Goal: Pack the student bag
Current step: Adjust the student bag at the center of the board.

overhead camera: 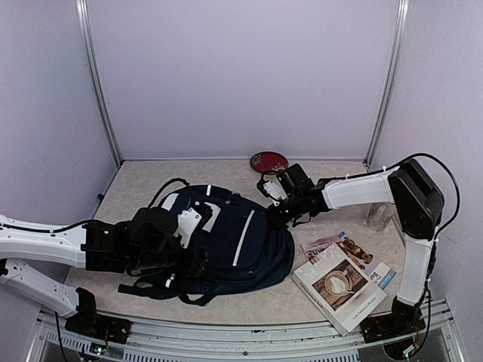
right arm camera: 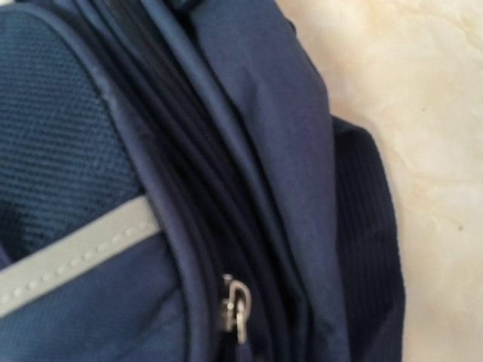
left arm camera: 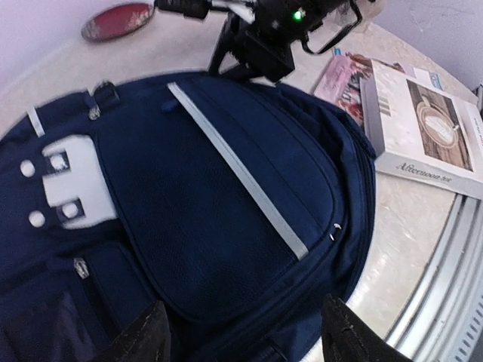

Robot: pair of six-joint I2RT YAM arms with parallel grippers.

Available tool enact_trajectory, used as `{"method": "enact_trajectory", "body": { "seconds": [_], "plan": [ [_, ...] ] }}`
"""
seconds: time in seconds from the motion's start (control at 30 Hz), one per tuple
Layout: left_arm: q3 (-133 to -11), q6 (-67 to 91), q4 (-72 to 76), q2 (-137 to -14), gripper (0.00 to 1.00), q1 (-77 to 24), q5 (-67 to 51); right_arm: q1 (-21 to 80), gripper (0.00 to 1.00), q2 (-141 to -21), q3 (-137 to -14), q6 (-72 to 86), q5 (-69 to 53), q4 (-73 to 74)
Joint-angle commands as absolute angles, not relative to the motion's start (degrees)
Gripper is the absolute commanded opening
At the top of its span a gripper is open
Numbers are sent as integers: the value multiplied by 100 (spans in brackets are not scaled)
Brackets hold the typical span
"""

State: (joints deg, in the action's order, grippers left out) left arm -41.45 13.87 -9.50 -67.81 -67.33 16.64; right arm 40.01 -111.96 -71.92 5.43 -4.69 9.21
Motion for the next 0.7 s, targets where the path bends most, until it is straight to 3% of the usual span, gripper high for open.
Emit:
{"method": "enact_trajectory", "body": {
  "seconds": [0.0,0.1,0.3,0.47,0.67],
  "plan": [
    [-4135,3307,-2927,-7079,58,-6775,424,4034,0,-11166,-7069,811,-791,968],
    [-3963,3553,-2949,-7416,50,-6786,34,4074,0,-11202,-7044,817,-794,990],
    [-3761,3467,-2309,-7712,46,-6290,579,4246,0,-11238,-7054,872,-822,1054],
    [-3529,3252,-1845,-7487,62,-5169,1151,4435,0,-11036,-6873,1049,-1048,1006],
    [-3162,2950,-919,-6818,71,-3742,2033,5023,0,-10855,-6781,1512,-1434,770]
  ]
}}
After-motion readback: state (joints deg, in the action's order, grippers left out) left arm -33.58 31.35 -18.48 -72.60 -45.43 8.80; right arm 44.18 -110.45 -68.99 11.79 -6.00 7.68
